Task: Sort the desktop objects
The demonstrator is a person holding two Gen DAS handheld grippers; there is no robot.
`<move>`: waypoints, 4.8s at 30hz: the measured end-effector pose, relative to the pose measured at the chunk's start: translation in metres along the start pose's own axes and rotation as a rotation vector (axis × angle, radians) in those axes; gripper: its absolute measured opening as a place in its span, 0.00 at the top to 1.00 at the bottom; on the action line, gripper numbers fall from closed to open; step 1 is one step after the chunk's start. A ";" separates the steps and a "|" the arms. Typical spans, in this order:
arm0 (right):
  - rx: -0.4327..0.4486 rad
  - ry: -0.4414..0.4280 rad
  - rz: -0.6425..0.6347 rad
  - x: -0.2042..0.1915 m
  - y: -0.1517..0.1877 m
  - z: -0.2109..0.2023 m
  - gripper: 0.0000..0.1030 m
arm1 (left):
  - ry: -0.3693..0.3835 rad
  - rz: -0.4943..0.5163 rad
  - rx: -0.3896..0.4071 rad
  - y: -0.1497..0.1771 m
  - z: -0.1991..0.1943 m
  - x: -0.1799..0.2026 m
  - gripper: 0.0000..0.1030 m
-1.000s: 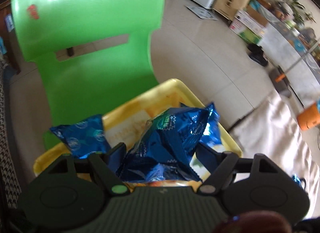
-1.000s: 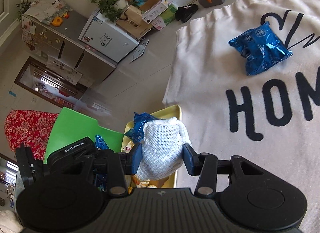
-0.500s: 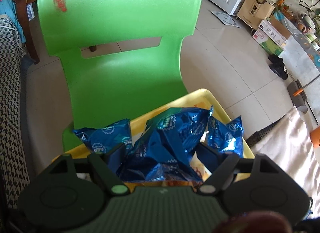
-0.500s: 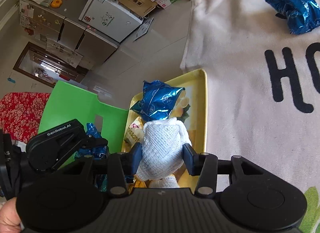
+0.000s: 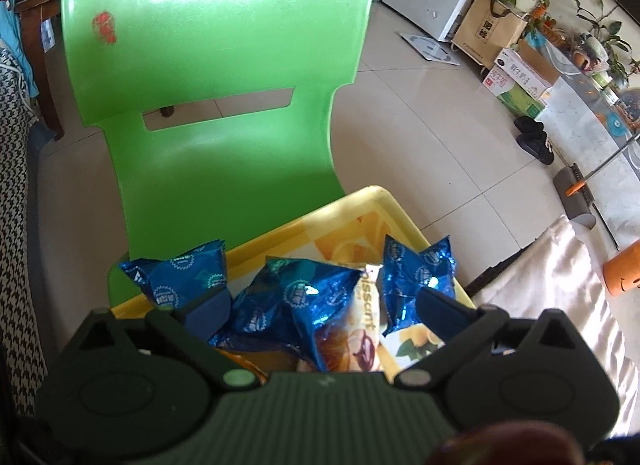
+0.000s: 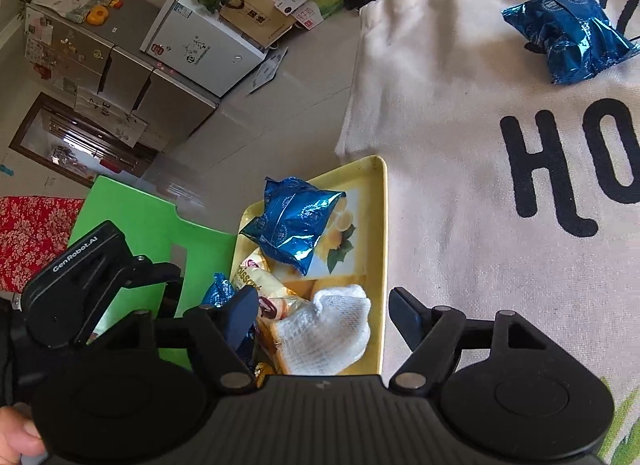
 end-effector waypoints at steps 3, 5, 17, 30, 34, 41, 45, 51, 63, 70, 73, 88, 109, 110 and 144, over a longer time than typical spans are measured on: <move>0.033 0.022 -0.005 0.003 -0.007 -0.009 0.29 | 0.020 0.035 0.004 0.004 -0.004 0.010 0.01; 0.061 0.053 -0.013 0.009 -0.012 -0.019 0.29 | 0.026 0.064 0.008 0.007 -0.007 0.016 0.01; 0.126 0.240 0.052 0.067 -0.045 -0.076 0.29 | 0.173 0.367 -0.024 0.057 -0.021 0.084 0.01; 0.130 0.426 0.015 0.131 -0.073 -0.126 0.29 | 0.262 0.661 -0.203 0.158 -0.018 0.127 0.01; 0.125 0.468 0.017 0.147 -0.074 -0.133 0.29 | 0.253 0.711 -0.256 0.184 -0.015 0.127 0.01; 0.105 0.475 0.027 0.155 -0.073 -0.130 0.29 | 0.257 0.738 -0.350 0.212 -0.013 0.124 0.01; 0.106 0.465 0.013 0.151 -0.074 -0.127 0.28 | 0.264 0.752 -0.360 0.217 -0.015 0.124 0.01; 0.106 0.464 0.010 0.151 -0.077 -0.125 0.27 | 0.266 0.735 -0.407 0.224 -0.014 0.121 0.01; 0.098 0.460 0.007 0.150 -0.080 -0.116 0.25 | 0.251 0.752 -0.418 0.228 -0.009 0.119 0.01; 0.090 0.459 0.004 0.150 -0.079 -0.115 0.25 | 0.260 0.724 -0.404 0.216 -0.007 0.121 0.01; 0.095 0.472 0.004 0.149 -0.079 -0.122 0.25 | 0.284 0.697 -0.361 0.200 -0.011 0.125 0.01; 0.151 0.447 -0.012 0.119 -0.023 -0.207 0.23 | 0.339 0.791 -0.224 0.197 -0.068 0.107 0.01; -0.063 0.597 -0.316 0.127 0.070 -0.178 0.23 | 0.339 0.949 -0.206 0.210 -0.077 0.081 0.01; -0.071 0.598 -0.325 0.128 0.070 -0.176 0.23 | 0.343 0.942 -0.216 0.209 -0.074 0.085 0.01; -0.081 0.591 -0.280 0.147 0.035 -0.126 0.23 | 0.275 0.959 -0.253 0.219 -0.028 0.124 0.01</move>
Point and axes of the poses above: each gripper's, at about its wrist camera, not at the fingertips, and z roughly the way its jaws point, x to its right, y to its underside, the point moved 7 cm from there along z, roughly the way its jaws point
